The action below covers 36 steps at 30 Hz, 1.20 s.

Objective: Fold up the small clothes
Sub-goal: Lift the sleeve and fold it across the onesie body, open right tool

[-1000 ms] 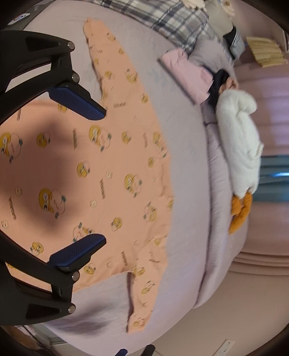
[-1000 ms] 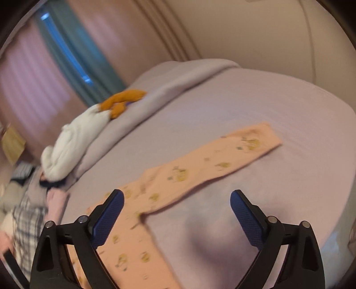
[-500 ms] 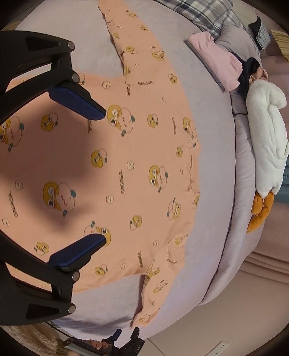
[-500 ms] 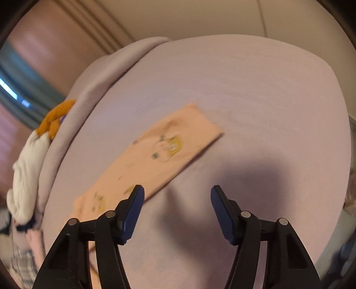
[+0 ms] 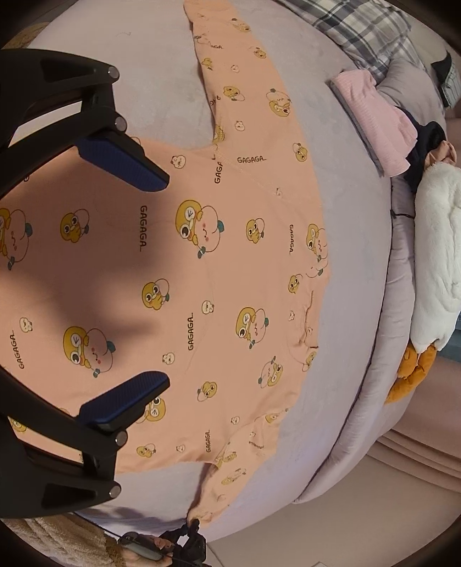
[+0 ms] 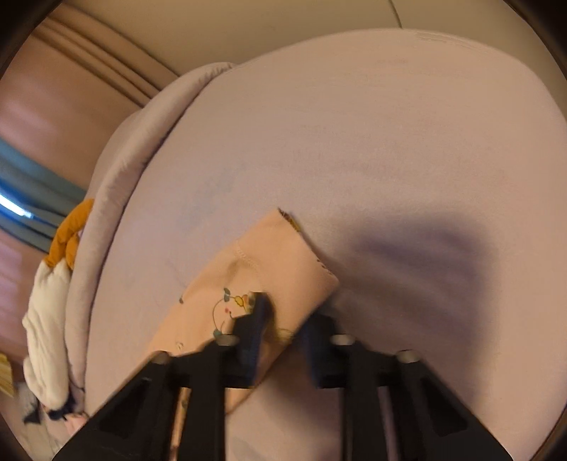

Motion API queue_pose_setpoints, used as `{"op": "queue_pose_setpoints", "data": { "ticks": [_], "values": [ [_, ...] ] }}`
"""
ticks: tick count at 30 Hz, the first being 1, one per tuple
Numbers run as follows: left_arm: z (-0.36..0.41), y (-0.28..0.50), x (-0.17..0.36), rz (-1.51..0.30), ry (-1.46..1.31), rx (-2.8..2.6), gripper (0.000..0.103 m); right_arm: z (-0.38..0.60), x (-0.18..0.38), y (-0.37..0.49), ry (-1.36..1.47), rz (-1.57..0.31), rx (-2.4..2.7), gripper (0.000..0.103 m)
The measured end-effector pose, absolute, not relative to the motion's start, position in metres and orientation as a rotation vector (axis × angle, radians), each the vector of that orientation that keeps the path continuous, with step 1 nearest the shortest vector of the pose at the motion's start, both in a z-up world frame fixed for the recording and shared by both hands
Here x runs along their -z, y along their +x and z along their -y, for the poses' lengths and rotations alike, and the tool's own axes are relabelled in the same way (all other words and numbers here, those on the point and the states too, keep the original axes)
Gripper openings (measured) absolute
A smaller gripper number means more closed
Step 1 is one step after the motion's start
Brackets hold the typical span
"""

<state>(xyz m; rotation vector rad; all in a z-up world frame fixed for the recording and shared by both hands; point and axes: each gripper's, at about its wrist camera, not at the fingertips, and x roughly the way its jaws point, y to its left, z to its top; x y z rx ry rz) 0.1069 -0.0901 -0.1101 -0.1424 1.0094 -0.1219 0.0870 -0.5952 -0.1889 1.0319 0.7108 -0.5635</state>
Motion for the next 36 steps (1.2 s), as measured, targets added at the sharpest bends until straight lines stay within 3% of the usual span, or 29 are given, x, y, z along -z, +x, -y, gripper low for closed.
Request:
{"op": "queue_pose_setpoints", "data": {
  "ticks": [10,24,30,36],
  "values": [
    [0.056,0.111,0.112,-1.007,-0.204,0.065,0.101,0.598,0.152,0.068,0.9,-0.622,0.616,0.006],
    [0.013,0.095,0.103,-0.991,-0.252,-0.028,0.101,0.446,0.006,0.091,0.424,-0.443,0.345,0.006],
    [-0.005,0.085,0.097,-0.966,-0.241,-0.097,0.102,0.381,-0.016,0.108,0.296,-0.429,0.211,0.006],
    [-0.016,0.08,0.094,-0.954,-0.233,-0.156,0.102,0.319,-0.005,0.119,0.254,-0.477,0.044,0.006]
  ]
}}
